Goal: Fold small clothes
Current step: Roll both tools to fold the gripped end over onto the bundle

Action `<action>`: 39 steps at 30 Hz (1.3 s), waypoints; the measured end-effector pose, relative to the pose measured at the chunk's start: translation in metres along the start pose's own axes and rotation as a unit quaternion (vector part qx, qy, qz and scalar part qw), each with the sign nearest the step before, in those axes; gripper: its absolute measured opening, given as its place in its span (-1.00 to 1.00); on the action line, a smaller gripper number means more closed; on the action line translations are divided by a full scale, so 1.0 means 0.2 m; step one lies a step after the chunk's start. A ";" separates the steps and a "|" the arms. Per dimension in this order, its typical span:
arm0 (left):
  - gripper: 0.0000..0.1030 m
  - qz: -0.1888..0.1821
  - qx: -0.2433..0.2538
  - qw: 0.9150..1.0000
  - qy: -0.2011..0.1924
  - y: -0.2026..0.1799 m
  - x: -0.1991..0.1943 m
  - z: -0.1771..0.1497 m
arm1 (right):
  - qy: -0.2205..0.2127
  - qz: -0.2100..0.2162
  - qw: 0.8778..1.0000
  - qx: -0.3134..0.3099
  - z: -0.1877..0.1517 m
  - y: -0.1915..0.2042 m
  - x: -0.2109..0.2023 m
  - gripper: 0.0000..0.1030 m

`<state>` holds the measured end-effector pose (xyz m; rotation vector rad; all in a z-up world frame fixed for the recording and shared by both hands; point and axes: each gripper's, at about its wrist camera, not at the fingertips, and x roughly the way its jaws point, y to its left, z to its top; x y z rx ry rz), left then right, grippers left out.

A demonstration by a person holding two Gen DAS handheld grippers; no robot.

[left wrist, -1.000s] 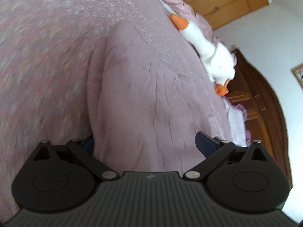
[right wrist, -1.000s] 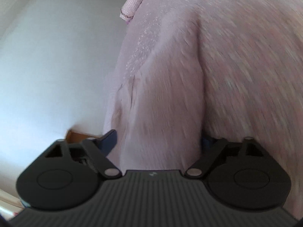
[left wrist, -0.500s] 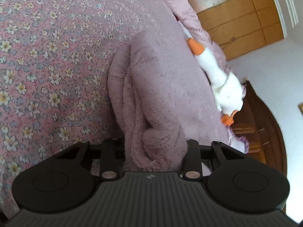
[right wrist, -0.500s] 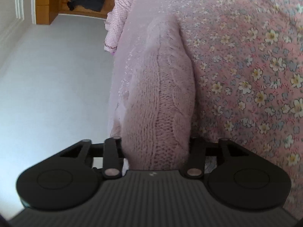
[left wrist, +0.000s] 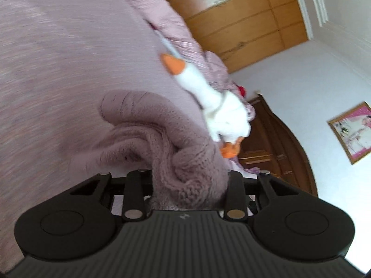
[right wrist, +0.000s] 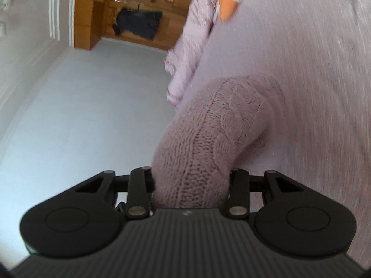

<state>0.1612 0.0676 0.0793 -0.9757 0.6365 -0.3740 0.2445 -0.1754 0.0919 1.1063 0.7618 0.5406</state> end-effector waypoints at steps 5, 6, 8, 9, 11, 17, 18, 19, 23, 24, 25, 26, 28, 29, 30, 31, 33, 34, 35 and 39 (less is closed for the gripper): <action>-0.26 -0.021 0.009 0.999 0.033 -0.16 0.48 0.23 | -0.041 -0.010 0.999 -0.005 0.41 0.00 0.11 -0.18; -0.26 -0.025 0.013 0.999 0.034 -0.18 0.57 0.27 | -0.046 -0.009 0.999 -0.004 0.51 -0.01 0.15 -0.18; -0.26 -0.037 0.028 0.999 0.026 -0.24 0.76 0.37 | -0.058 -0.002 0.998 -0.014 0.68 -0.02 0.23 -0.18; -0.26 -0.046 0.041 0.998 0.021 -0.27 0.83 0.41 | -0.066 0.005 0.998 -0.020 0.74 -0.05 0.23 -0.18; -0.26 -0.070 0.066 0.995 0.007 -0.30 0.98 0.48 | -0.084 0.030 0.995 -0.040 0.87 -0.10 0.28 -0.18; -0.24 -0.097 0.043 0.994 0.016 0.01 1.38 0.43 | -0.097 0.059 0.993 -0.036 1.04 -0.51 0.43 -0.18; -0.24 -0.087 0.028 0.995 0.031 0.11 1.44 0.38 | -0.094 0.046 0.994 -0.019 1.01 -0.62 0.44 -0.18; -0.24 -0.074 0.019 0.996 0.045 0.22 1.49 0.32 | -0.088 0.026 0.996 0.001 0.98 -0.74 0.45 -0.18; -0.26 -0.058 0.001 0.997 0.048 0.45 1.51 0.11 | -0.087 0.024 0.994 0.054 0.81 -1.06 0.41 -0.20; -0.26 -0.051 -0.005 0.997 0.054 0.44 1.50 0.10 | -0.086 0.025 0.994 0.060 0.80 -1.06 0.41 -0.20; -0.26 -0.036 -0.011 0.997 0.062 0.42 1.49 0.09 | -0.085 0.014 0.994 0.071 0.80 -1.05 0.41 -0.20; -0.26 -0.023 -0.011 0.998 0.063 0.40 1.50 0.08 | -0.083 0.007 0.993 0.082 0.81 -1.04 0.42 -0.20; -0.26 -0.006 -0.027 0.997 0.071 0.37 1.50 0.08 | -0.079 0.000 0.991 0.104 0.84 -1.01 0.43 -0.20; -0.27 0.000 -0.040 0.996 0.074 0.36 1.50 0.08 | -0.074 -0.005 0.991 0.110 0.85 -1.00 0.44 -0.20; -0.27 0.003 -0.050 0.996 0.075 0.36 1.49 0.07 | -0.069 -0.010 0.991 0.112 0.86 -0.98 0.45 -0.20; -0.27 0.006 -0.051 0.996 0.075 0.34 1.49 0.08 | -0.062 -0.014 0.992 0.113 0.87 -0.97 0.44 -0.20; -0.27 0.016 -0.038 0.996 0.076 0.32 1.45 0.06 | -0.050 -0.023 0.992 0.117 0.86 -0.94 0.45 -0.20; -0.27 0.021 -0.032 0.996 0.077 0.30 1.44 0.04 | -0.042 -0.026 0.992 0.118 0.85 -0.94 0.44 -0.20; -0.27 0.025 -0.028 0.996 0.079 0.29 1.40 0.01 | -0.036 -0.029 0.992 0.118 0.83 -0.93 0.41 -0.20; -0.27 0.035 -0.014 0.996 0.081 0.24 1.30 -0.11 | -0.016 -0.038 0.993 0.114 0.76 -0.91 0.30 -0.19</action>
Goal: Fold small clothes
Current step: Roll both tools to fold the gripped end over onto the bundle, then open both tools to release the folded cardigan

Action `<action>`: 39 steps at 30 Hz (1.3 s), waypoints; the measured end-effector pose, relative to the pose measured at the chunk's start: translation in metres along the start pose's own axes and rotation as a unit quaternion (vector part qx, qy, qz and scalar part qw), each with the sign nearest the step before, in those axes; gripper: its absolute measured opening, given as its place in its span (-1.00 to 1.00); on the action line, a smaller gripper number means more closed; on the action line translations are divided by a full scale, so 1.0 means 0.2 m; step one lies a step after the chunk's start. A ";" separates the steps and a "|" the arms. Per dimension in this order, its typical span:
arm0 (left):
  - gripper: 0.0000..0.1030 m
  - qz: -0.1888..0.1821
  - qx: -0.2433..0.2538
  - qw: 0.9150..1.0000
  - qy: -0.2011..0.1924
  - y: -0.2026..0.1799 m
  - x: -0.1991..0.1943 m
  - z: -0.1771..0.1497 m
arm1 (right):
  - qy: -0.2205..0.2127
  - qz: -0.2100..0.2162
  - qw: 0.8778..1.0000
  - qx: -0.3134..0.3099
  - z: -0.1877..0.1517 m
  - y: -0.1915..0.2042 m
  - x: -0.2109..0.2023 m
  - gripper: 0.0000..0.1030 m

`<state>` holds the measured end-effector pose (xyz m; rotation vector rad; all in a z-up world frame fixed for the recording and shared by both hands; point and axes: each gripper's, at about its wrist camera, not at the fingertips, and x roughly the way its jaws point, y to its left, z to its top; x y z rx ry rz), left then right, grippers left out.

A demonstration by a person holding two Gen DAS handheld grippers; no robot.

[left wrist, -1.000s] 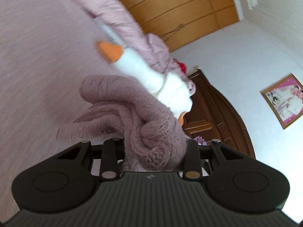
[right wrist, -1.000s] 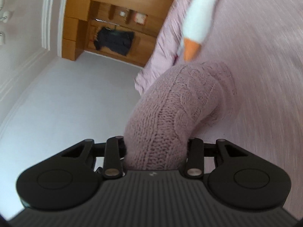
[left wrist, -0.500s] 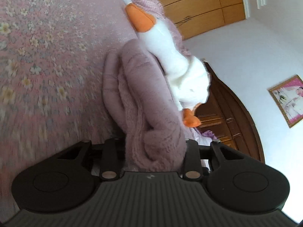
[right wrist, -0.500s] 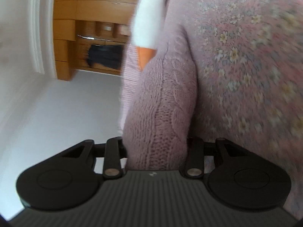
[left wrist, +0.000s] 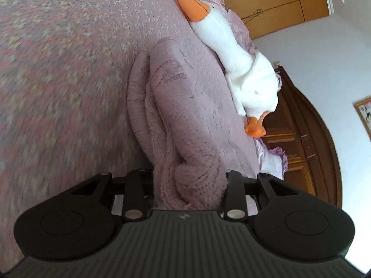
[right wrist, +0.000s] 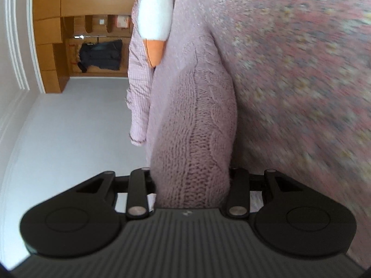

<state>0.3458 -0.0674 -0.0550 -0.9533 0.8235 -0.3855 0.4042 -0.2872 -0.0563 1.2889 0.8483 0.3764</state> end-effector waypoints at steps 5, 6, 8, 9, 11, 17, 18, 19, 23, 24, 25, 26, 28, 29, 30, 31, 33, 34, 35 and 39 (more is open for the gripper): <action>-0.27 0.006 -0.005 1.000 0.002 -0.01 -0.14 -0.17 | 0.003 -0.007 1.000 0.000 -0.10 -0.01 -0.15 -0.19; -0.27 0.008 -0.004 1.000 0.002 -0.02 -0.16 -0.20 | 0.004 -0.009 1.000 0.000 -0.11 0.00 -0.16 -0.19; -0.27 0.011 0.000 1.000 0.001 -0.01 -0.23 -0.29 | 0.005 -0.011 1.000 -0.003 -0.15 -0.01 -0.19 -0.19; -0.27 0.012 -0.002 1.000 0.001 -0.01 -0.25 -0.32 | 0.005 -0.012 1.000 -0.003 -0.17 -0.02 -0.21 -0.19; -0.27 0.012 -0.004 1.000 0.001 0.03 -0.34 -0.40 | 0.007 -0.013 1.000 -0.001 -0.21 -0.06 -0.26 -0.19; -0.26 0.003 -0.004 1.000 -0.006 0.14 -0.40 -0.49 | 0.008 -0.003 1.000 -0.003 -0.19 -0.13 -0.23 -0.18; -0.26 -0.001 -0.001 1.000 -0.006 0.14 -0.39 -0.49 | 0.008 0.000 1.000 -0.003 -0.19 -0.15 -0.25 -0.17; -0.26 -0.002 0.002 1.000 -0.008 0.14 -0.40 -0.50 | 0.009 0.003 1.000 -0.004 -0.19 -0.15 -0.25 -0.17; -0.25 0.000 0.006 1.000 -0.015 0.13 -0.39 -0.52 | 0.011 0.008 1.000 -0.005 -0.19 -0.18 -0.28 -0.16; -0.24 0.002 0.009 1.000 -0.017 0.12 -0.38 -0.52 | 0.012 0.009 1.000 -0.005 -0.21 -0.21 -0.32 -0.15; -0.24 0.003 0.012 1.000 -0.019 0.11 -0.38 -0.53 | 0.012 0.009 1.000 -0.004 -0.21 -0.22 -0.32 -0.14; -0.24 0.003 0.016 1.000 -0.021 0.08 -0.36 -0.53 | 0.012 0.009 1.000 -0.004 -0.22 -0.23 -0.34 -0.14; -0.24 0.004 0.012 1.000 -0.026 0.08 -0.36 -0.54 | 0.012 0.007 1.000 -0.008 -0.22 -0.24 -0.36 -0.13; -0.16 0.006 0.013 1.000 -0.028 0.07 -0.36 -0.55 | 0.012 0.005 1.000 -0.009 -0.23 -0.24 -0.37 -0.12; -0.09 0.009 0.013 0.999 -0.030 0.07 -0.37 -0.56 | 0.010 0.005 1.000 -0.008 -0.24 -0.24 -0.39 -0.12; -0.07 0.010 0.013 0.999 -0.031 0.07 -0.36 -0.56 | 0.009 0.005 1.000 -0.006 -0.24 -0.24 -0.39 -0.10; 0.04 0.017 0.017 0.999 -0.030 0.05 -0.38 -0.57 | 0.008 0.004 1.000 -0.004 -0.26 -0.24 -0.41 -0.08; 0.09 0.022 0.021 0.999 -0.031 0.04 -0.39 -0.57 | 0.006 0.002 1.000 -0.003 -0.26 -0.24 -0.42 -0.04; 0.20 0.027 0.025 0.999 -0.033 0.03 -0.41 -0.58 | 0.004 -0.001 1.000 -0.003 -0.27 -0.23 -0.44 -0.03; 0.67 0.062 0.056 0.996 -0.038 -0.05 -0.52 -0.64 | -0.006 -0.023 0.999 -0.026 -0.33 -0.20 -0.55 0.33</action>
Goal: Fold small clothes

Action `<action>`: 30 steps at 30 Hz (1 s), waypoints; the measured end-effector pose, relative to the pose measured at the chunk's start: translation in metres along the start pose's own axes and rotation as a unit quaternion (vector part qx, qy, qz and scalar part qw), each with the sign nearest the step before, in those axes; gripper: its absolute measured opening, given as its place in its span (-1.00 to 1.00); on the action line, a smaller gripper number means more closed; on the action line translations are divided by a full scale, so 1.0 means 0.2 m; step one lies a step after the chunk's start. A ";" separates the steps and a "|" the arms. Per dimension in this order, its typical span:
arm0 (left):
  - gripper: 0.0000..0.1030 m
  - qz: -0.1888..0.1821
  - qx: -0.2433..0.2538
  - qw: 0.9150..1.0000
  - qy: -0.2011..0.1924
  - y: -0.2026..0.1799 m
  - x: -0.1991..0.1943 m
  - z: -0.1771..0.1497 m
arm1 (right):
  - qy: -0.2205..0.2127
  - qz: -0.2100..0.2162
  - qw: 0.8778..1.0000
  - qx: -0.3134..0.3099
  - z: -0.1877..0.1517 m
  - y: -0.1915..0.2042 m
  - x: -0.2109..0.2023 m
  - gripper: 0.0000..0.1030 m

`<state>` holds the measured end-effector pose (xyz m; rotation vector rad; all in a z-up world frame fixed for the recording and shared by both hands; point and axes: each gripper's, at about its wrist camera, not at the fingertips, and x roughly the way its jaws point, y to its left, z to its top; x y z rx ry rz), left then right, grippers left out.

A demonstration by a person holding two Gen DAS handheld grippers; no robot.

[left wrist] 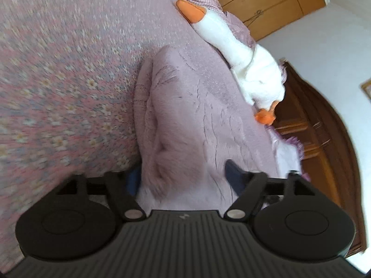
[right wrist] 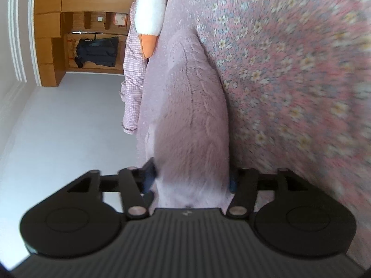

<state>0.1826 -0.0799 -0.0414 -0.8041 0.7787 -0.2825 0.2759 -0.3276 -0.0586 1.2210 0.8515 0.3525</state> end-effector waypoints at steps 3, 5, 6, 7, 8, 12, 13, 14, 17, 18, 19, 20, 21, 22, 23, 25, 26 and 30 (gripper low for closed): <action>0.73 0.027 0.065 0.998 -0.009 -0.09 -0.13 -0.05 | -0.043 -0.027 0.996 -0.073 -0.08 0.08 -0.16 0.68; 0.93 0.033 0.146 0.988 -0.045 -0.17 -0.23 -0.09 | -0.099 -0.031 0.979 -0.174 -0.17 0.17 -0.28 0.68; 1.00 0.033 0.200 0.976 -0.075 -0.22 -0.28 -0.11 | -0.127 -0.022 0.965 -0.230 -0.21 0.21 -0.33 0.68; 1.00 0.037 0.252 0.961 -0.108 -0.26 -0.32 -0.13 | -0.156 -0.013 0.944 -0.289 -0.26 0.25 -0.37 0.68; 1.00 0.052 0.304 0.942 -0.134 -0.32 -0.34 -0.15 | -0.181 -0.013 0.921 -0.344 -0.30 0.28 -0.39 0.76; 1.00 0.062 0.393 0.903 -0.164 -0.38 -0.25 -0.16 | -0.238 -0.038 0.829 -0.505 -0.42 0.30 -0.37 1.00; 1.00 0.057 0.396 0.902 -0.162 -0.37 -0.21 -0.16 | -0.244 -0.050 0.812 -0.528 -0.43 0.29 -0.34 1.00; 1.00 0.050 0.399 0.902 -0.158 -0.34 -0.16 -0.16 | -0.247 -0.064 0.795 -0.550 -0.44 0.28 -0.31 1.00; 1.00 0.050 0.406 0.901 -0.146 -0.24 -0.02 -0.19 | -0.254 -0.084 0.759 -0.593 -0.46 0.19 -0.21 1.00; 1.00 0.054 0.407 0.901 -0.138 -0.21 0.02 -0.20 | -0.241 -0.098 0.763 -0.592 -0.45 0.20 -0.18 1.00; 1.00 0.058 0.407 0.903 -0.127 -0.20 0.05 -0.20 | -0.236 -0.107 0.762 -0.594 -0.45 0.22 -0.16 1.00; 1.00 0.059 0.404 0.904 -0.127 -0.20 0.06 -0.19 | -0.233 -0.103 0.760 -0.599 -0.45 0.22 -0.16 1.00; 1.00 0.054 0.400 0.904 -0.140 -0.20 0.06 -0.19 | -0.227 -0.101 0.758 -0.602 -0.45 0.22 -0.15 1.00; 1.00 0.046 0.401 0.903 -0.149 -0.19 0.05 -0.20 | -0.227 -0.100 0.756 -0.605 -0.46 0.22 -0.15 1.00; 1.00 0.044 0.404 0.901 -0.149 -0.19 0.05 -0.20 | -0.227 -0.096 0.754 -0.608 -0.47 0.22 -0.16 1.00; 1.00 0.051 0.406 0.900 -0.153 -0.19 0.06 -0.21 | -0.224 -0.092 0.753 -0.612 -0.48 0.22 -0.16 1.00; 1.00 0.050 0.405 0.900 -0.153 -0.20 0.07 -0.21 | -0.224 -0.091 0.752 -0.613 -0.48 0.22 -0.16 1.00; 1.00 0.050 0.403 0.901 -0.153 -0.20 0.06 -0.22 | -0.223 -0.094 0.750 -0.616 -0.49 0.23 -0.15 1.00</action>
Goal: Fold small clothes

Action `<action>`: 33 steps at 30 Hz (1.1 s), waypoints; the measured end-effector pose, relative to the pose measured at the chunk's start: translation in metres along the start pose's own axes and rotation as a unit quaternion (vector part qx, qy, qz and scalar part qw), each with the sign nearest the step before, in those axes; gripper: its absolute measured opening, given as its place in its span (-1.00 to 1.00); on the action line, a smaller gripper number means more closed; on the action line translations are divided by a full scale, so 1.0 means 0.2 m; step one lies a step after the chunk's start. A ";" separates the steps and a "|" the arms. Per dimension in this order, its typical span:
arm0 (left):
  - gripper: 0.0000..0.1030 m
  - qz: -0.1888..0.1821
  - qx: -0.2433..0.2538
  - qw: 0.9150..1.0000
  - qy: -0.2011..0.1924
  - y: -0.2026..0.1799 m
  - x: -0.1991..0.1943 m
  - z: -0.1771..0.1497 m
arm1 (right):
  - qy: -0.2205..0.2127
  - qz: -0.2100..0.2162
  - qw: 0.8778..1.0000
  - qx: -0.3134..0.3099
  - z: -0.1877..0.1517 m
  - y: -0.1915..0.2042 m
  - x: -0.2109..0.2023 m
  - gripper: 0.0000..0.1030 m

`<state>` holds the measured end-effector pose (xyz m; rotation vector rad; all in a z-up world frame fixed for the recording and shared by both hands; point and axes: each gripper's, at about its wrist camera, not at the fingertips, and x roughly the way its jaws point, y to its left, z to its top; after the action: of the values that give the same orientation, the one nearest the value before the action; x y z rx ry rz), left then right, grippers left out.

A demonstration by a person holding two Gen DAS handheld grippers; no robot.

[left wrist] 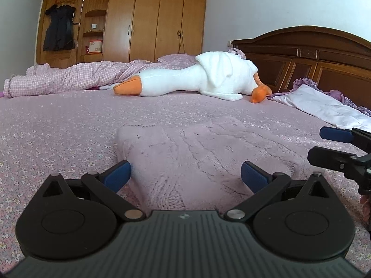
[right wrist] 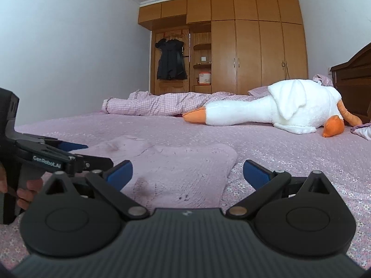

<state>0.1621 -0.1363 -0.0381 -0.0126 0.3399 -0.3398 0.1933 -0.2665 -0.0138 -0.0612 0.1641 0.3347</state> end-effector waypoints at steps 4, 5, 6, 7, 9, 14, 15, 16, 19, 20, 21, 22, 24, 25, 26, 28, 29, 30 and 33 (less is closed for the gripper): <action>1.00 0.000 -0.006 1.000 0.001 0.01 0.00 0.00 | 0.007 -0.001 1.000 -0.009 0.00 0.02 0.02 1.00; 1.00 0.000 -0.008 1.000 0.001 0.01 0.00 0.00 | 0.007 0.000 1.000 -0.012 0.00 0.03 0.01 1.00; 1.00 0.001 -0.009 1.000 0.002 0.01 0.00 0.00 | 0.008 0.000 1.000 -0.014 0.00 0.03 0.01 1.00; 1.00 0.001 -0.011 1.000 0.002 0.02 0.00 0.00 | 0.008 0.000 1.000 -0.015 0.00 0.03 0.01 1.00; 1.00 0.002 -0.013 1.000 0.003 0.02 0.01 0.00 | 0.008 0.000 1.000 -0.015 0.00 0.03 0.02 1.00; 1.00 0.003 -0.013 1.000 0.006 0.02 0.01 0.00 | 0.012 -0.001 1.000 -0.009 0.00 0.02 0.02 1.00; 1.00 0.004 -0.013 1.000 0.006 0.02 0.01 0.00 | 0.013 -0.001 1.000 -0.009 0.00 0.02 0.02 1.00; 1.00 0.003 -0.014 1.000 0.007 0.02 0.01 0.00 | 0.013 -0.001 1.000 -0.010 0.00 0.02 0.03 1.00; 1.00 0.002 -0.016 1.000 0.008 0.03 0.01 0.00 | 0.014 -0.001 1.000 -0.011 0.01 0.03 0.03 1.00; 1.00 0.002 -0.016 1.000 0.009 0.03 0.01 0.00 | 0.014 -0.001 1.000 -0.010 0.01 0.03 0.03 1.00; 1.00 0.002 -0.016 1.000 0.009 0.03 0.01 0.00 | 0.014 -0.001 1.000 -0.010 0.01 0.03 0.03 1.00; 1.00 0.002 -0.016 1.000 0.009 0.03 0.01 0.00 | 0.014 -0.001 1.000 -0.010 0.01 0.03 0.03 1.00; 1.00 0.002 -0.016 1.000 0.009 0.03 0.01 0.00 | 0.015 -0.002 1.000 -0.009 0.01 0.03 0.03 1.00; 1.00 0.002 -0.016 1.000 0.010 0.03 0.01 0.00 | 0.015 -0.002 1.000 -0.008 0.00 0.03 0.03 1.00; 1.00 0.003 -0.016 1.000 0.011 0.03 0.01 0.00 | 0.015 -0.002 1.000 -0.008 0.00 0.03 0.03 1.00; 1.00 0.004 -0.014 1.000 0.011 0.03 0.02 -0.01 | 0.016 -0.003 1.000 -0.008 0.00 0.03 0.03 1.00; 1.00 0.005 -0.013 1.000 0.011 0.03 0.02 0.00 | 0.016 -0.003 1.000 -0.008 0.00 0.03 0.03 1.00; 1.00 0.005 -0.011 1.000 0.010 0.02 0.02 0.00 | 0.017 -0.003 1.000 -0.008 0.00 0.02 0.03 1.00; 1.00 0.005 -0.005 1.000 0.009 0.02 0.01 -0.01 | 0.018 -0.003 1.000 -0.010 0.00 0.02 0.04 1.00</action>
<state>0.1649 -0.1341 -0.0406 -0.0182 0.3592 -0.3293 0.1984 -0.2598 -0.0145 -0.0884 0.1966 0.3286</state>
